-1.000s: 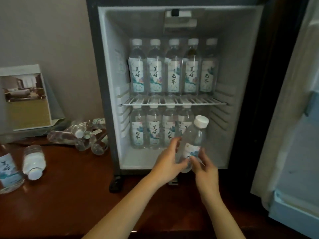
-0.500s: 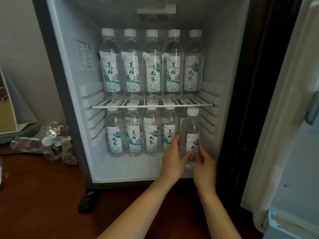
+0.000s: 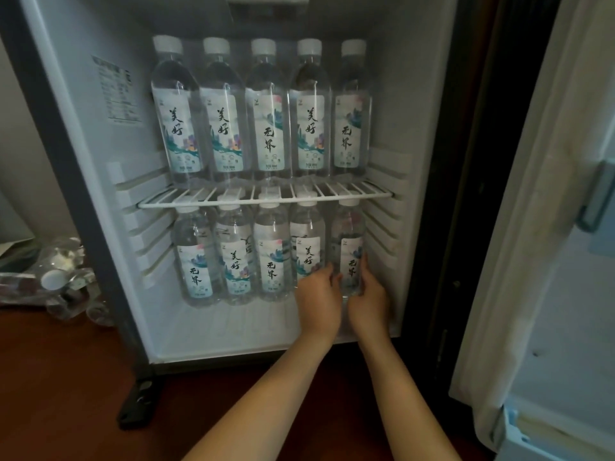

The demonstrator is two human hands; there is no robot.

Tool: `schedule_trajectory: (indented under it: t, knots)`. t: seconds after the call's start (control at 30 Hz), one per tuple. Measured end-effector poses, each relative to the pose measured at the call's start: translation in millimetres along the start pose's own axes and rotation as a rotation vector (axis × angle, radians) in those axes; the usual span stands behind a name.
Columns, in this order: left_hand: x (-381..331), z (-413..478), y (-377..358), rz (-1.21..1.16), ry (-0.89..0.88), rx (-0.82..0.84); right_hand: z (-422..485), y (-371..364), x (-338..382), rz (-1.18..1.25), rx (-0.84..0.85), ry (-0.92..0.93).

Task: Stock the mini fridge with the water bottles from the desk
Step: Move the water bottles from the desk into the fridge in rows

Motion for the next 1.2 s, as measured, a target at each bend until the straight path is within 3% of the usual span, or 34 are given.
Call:
schedule_trajectory:
  t: [0.3, 0.67, 0.83, 0.93, 1.03, 1.2]
  knots:
    - [-8.7, -2.6, 11.9, -0.073, -0.05, 0.057, -0.1, -1.0, 4.8, 0.015, 0.03, -0.031]
    - [-0.8, 6.2, 12.4, -0.103, -0.02, 0.354, -2.1, 3.2, 10.0, 0.013, 0.026, -0.104]
    - [9.1, -1.7, 32.3, -0.191, 0.037, 0.448, -26.4, 3.9, 19.2, 0.119, -0.022, -0.013]
    - [27.5, -16.5, 62.4, -0.21, 0.076, 0.452, -47.7, 0.7, 21.9, 0.052, -0.06, -0.059]
    - [60.3, -38.7, 102.1, -0.278, 0.194, 0.433, -68.8, -23.8, 28.7, 0.061, 0.051, -0.079]
    - [130.5, -76.0, 180.2, -0.224, 0.365, 0.298, -118.1, -107.6, 45.7, 0.157, 0.44, -0.105]
Point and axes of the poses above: each hand's wrist, its own z-axis towards the middle knuckle, its own y-axis out of the back of the hand, x = y × z, the point moved 2 cm from there along z, towards the middle knuckle, and after that the axes turned 13 degrees about z, right-handed, at the moved point
